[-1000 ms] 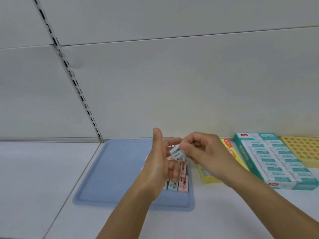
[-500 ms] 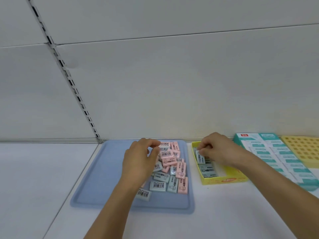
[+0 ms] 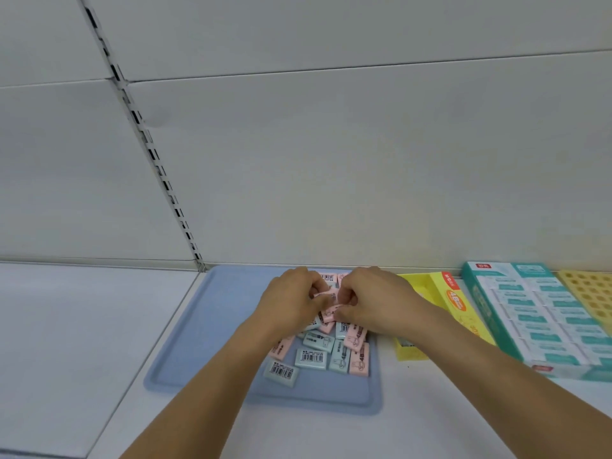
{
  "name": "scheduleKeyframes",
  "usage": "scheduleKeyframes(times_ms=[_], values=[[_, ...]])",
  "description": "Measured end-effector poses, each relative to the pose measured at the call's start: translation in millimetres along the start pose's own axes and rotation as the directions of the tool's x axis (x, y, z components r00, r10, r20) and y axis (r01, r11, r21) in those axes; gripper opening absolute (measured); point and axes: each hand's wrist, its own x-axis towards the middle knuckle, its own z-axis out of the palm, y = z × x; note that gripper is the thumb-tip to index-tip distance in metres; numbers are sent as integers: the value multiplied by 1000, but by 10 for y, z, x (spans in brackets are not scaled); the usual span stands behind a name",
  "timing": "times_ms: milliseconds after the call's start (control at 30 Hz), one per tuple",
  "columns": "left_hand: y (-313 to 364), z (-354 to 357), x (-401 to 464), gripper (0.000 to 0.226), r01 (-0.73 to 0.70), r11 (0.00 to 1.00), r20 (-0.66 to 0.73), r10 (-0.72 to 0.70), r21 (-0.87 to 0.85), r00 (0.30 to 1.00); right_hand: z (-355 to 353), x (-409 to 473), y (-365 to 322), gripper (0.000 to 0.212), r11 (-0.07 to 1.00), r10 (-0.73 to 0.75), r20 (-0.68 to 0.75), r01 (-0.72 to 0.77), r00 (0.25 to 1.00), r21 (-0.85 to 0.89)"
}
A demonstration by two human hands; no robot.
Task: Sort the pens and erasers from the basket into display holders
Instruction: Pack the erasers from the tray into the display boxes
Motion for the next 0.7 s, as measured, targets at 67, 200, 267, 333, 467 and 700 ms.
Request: scheduleKeyframes(times_ms=[67, 200, 267, 333, 467, 700], values=[[-38, -8, 6, 14, 46, 997, -63, -49, -57, 997, -17, 38, -5, 21, 999, -35, 33, 34, 999, 22], [-23, -69, -71, 6, 160, 650, -113, -357, -742, 927, -25, 91, 35, 15, 986, -149, 119, 138, 982, 92], [34, -115, -108, 11, 169, 288, 34, -422, -943, 906, -24, 111, 34, 17, 981, -193, 120, 190, 974, 30], [93, -152, -132, 10, 174, 71, 131, -406, -982, 904, -34, 125, 14, 19, 974, -216, 92, 220, 972, -47], [206, -193, -173, 21, 167, 69, 134, -345, -983, 929, -229, 68, 181, 23, 985, -173, -75, 172, 982, -17], [551, 62, -143, 26, -102, 948, -124, 68, -300, 990, -533, -335, 990, 15, 1000, 20, -181, -19, 983, 5]])
